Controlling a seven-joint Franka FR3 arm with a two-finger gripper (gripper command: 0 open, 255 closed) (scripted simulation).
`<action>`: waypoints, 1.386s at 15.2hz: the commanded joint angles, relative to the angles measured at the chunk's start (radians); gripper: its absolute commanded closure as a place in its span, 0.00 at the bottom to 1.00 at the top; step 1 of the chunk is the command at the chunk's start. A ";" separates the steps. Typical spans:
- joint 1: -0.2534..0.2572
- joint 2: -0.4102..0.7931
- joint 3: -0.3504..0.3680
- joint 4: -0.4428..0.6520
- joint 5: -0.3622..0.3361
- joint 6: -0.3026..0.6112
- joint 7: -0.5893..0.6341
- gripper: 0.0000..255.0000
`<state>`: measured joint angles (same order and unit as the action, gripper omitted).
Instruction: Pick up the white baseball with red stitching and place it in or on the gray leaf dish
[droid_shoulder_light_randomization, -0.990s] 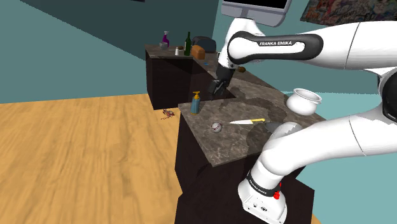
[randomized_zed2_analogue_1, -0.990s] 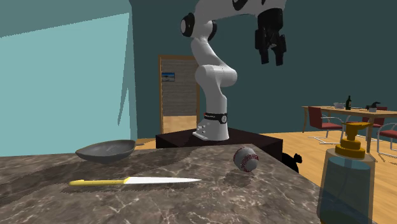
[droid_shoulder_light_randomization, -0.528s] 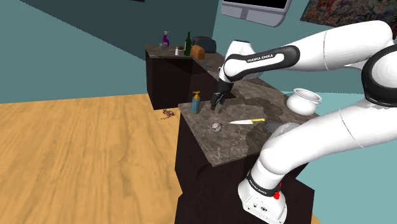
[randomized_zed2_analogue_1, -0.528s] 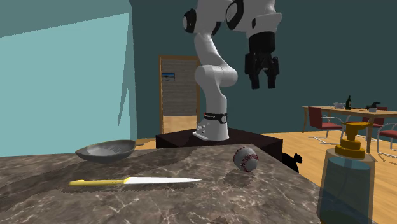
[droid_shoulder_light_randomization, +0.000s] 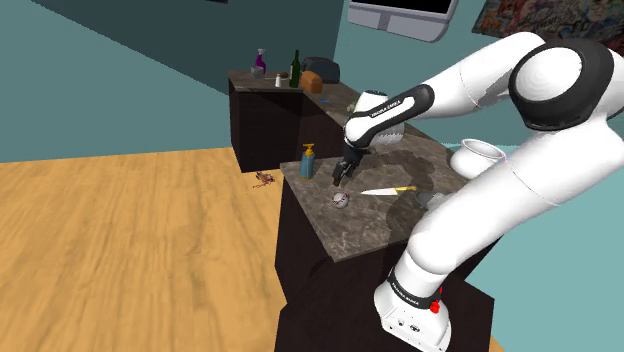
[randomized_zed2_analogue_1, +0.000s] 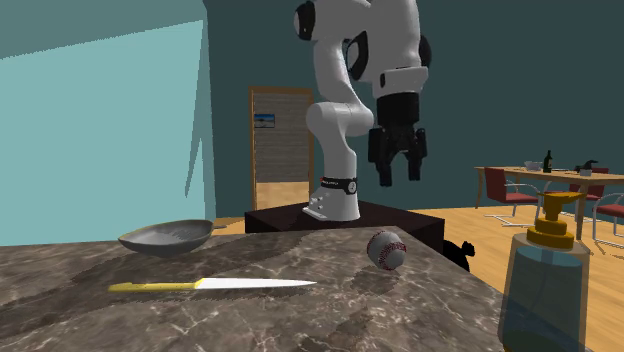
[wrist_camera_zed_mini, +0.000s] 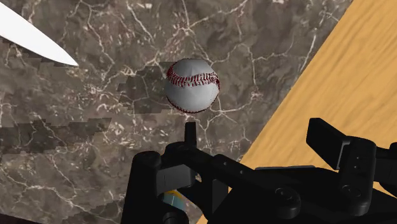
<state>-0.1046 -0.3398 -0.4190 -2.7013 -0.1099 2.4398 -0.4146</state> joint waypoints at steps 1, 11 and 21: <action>0.009 0.089 -0.044 0.011 0.027 0.076 -0.059 0.00; 0.064 0.368 -0.107 0.042 0.289 0.286 -0.302 0.00; 0.063 0.398 -0.097 0.045 0.335 0.307 -0.335 1.00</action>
<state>-0.0401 0.0561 -0.5141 -2.6563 0.2249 2.7415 -0.7498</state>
